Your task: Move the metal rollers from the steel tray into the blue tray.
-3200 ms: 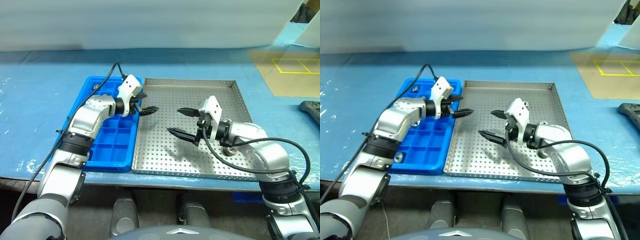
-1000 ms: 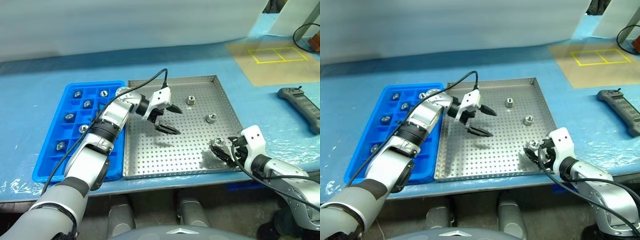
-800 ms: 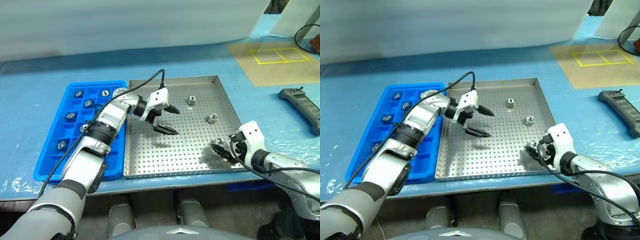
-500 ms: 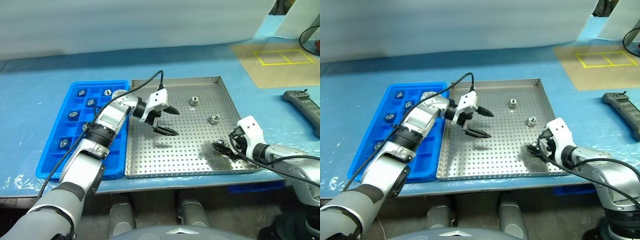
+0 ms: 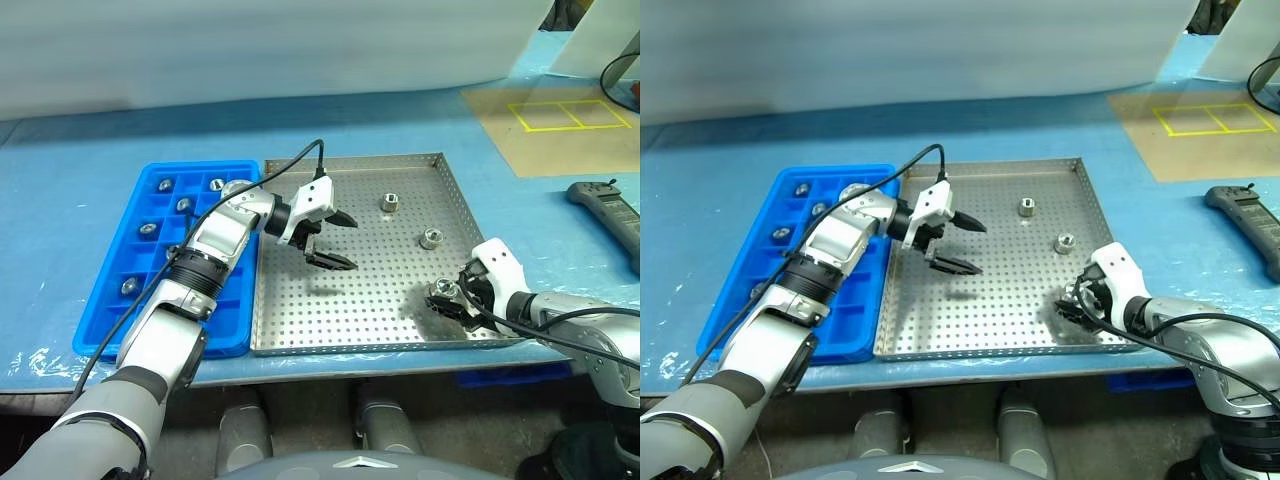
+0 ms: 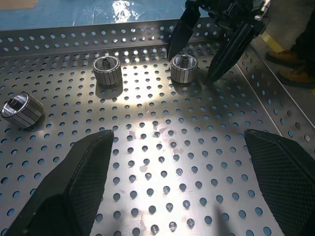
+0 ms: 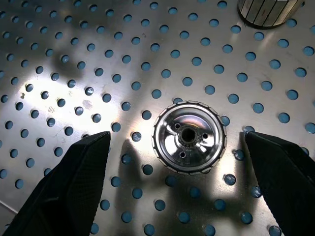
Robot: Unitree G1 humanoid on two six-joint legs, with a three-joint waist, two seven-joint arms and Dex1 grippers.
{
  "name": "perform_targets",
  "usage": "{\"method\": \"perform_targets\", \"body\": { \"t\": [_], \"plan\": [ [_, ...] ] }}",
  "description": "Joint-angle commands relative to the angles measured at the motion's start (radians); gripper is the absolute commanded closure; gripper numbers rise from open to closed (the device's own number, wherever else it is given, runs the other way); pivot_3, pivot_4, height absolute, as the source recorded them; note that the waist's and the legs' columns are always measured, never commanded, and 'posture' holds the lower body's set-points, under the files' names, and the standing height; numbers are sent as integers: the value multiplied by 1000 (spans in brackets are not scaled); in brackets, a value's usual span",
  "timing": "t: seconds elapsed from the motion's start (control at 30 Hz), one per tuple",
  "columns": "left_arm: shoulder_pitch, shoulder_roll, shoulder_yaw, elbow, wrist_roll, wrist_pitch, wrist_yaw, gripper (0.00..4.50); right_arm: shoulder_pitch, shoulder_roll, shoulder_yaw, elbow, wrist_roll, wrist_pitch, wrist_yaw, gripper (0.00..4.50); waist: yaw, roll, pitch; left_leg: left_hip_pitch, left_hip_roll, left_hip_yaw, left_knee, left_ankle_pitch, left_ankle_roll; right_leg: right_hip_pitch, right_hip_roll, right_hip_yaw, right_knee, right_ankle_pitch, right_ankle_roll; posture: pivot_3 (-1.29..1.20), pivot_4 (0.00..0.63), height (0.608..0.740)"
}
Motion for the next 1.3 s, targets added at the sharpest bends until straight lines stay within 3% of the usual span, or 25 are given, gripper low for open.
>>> {"method": "perform_targets", "body": {
  "t": [0.03, 0.17, 0.23, 0.47, 0.77, 1.3],
  "plan": [
    [-4, 11, 0, -45, -16, 2, 6, 0, -12, 8, 12, 10, -16, -29, -6, 963, 0, 0, 0, 0, 0, 0, 0, 0, 0, 0, 0, 0, 0, 0, 0, -364, 150, 740],
    [-2, 18, 2, -56, -21, 8, 9, 0, -15, 15, 15, 26, -22, -50, -7, 2408, 0, 0, 0, 1, 0, 0, 0, 0, 0, 0, 0, 0, 0, 0, 0, -361, 150, 740],
    [1, 20, 4, -58, -22, 7, 15, 0, -18, 19, 14, 33, -27, -61, -8, 2876, 0, 0, 0, 1, 0, 0, 0, 0, 0, 0, 0, 0, 0, 0, 0, -360, 150, 740],
    [20, 44, 17, -85, -35, 23, 26, 0, -41, 38, 14, 41, -47, -127, -15, 2875, -1, 0, 0, 1, 0, 1, 0, 0, 0, 0, 0, 0, 0, 0, 0, -344, 150, 740],
    [79, 134, 56, -219, -81, 110, 70, 0, -192, 86, 95, 99, -76, -229, 6, 2875, 2, 0, 0, 3, 0, 2, -2, 1, -1, 0, 0, -1, 1, 0, 0, -249, 150, 740],
    [330, 310, 213, -598, -219, 300, 245, 0, -473, 235, 346, 325, -153, -493, 258, 2875, 56, 1, 1, 2, 2, 1, -4, 4, -6, -2, 0, -3, 2, 0, -1, 17, 150, 740]
  ]
}}
